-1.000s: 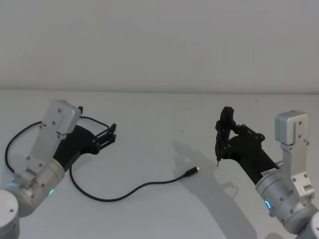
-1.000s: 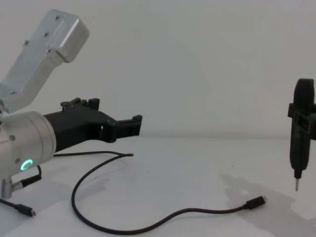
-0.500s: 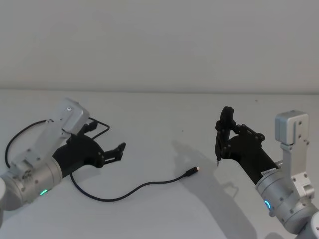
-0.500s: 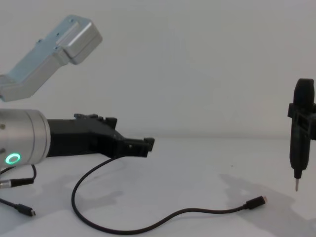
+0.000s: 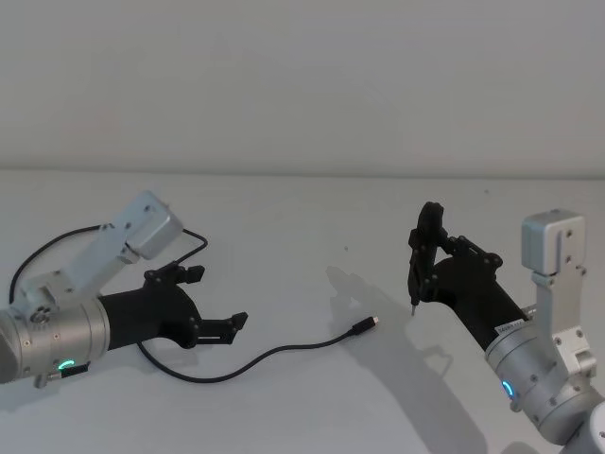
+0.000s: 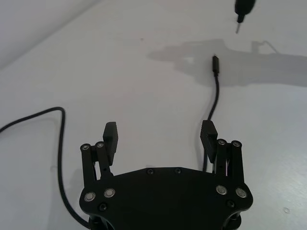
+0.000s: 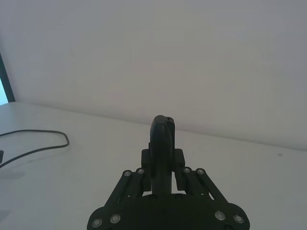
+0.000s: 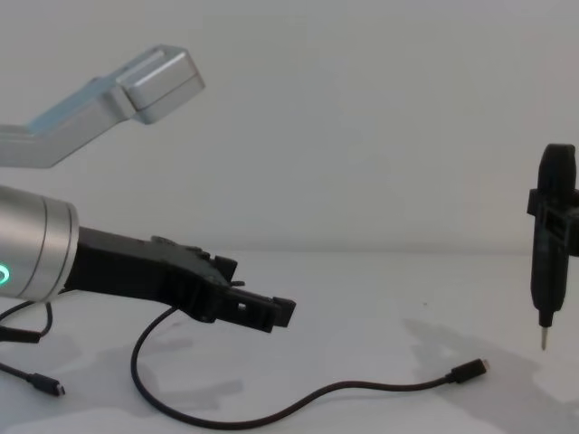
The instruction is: Pick up the data cable with the one hand.
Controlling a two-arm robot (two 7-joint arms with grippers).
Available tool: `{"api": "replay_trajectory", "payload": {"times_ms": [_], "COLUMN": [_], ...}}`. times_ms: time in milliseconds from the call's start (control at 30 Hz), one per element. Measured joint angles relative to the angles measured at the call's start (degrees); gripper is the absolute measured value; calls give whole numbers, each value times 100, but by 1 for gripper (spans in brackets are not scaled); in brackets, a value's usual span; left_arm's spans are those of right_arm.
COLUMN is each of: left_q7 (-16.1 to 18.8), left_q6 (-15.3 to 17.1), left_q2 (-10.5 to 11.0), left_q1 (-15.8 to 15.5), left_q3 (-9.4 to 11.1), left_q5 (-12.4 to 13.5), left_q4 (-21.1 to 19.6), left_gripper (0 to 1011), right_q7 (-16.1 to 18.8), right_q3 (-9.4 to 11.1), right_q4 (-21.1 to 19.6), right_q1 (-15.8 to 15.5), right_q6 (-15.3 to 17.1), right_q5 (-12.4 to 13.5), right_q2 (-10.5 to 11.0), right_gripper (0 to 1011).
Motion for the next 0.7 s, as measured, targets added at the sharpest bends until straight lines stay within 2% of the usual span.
{"api": "replay_trajectory", "payload": {"times_ms": [300, 700], "left_q7": [-361, -543], "left_q6": [293, 384], "left_q2": [35, -36], "left_q1": [-214, -405], "left_q3": [199, 492], "left_q5": [-120, -89], "left_q4": [97, 292], "left_gripper": [1002, 1001], "right_q7": [0, 0], "right_q3": [0, 0], "right_q4": [0, 0], "right_q1": [0, 0], "right_q6": [0, 0], "right_q5": [0, 0], "right_q2": [0, 0], "right_gripper": [275, 274]}}
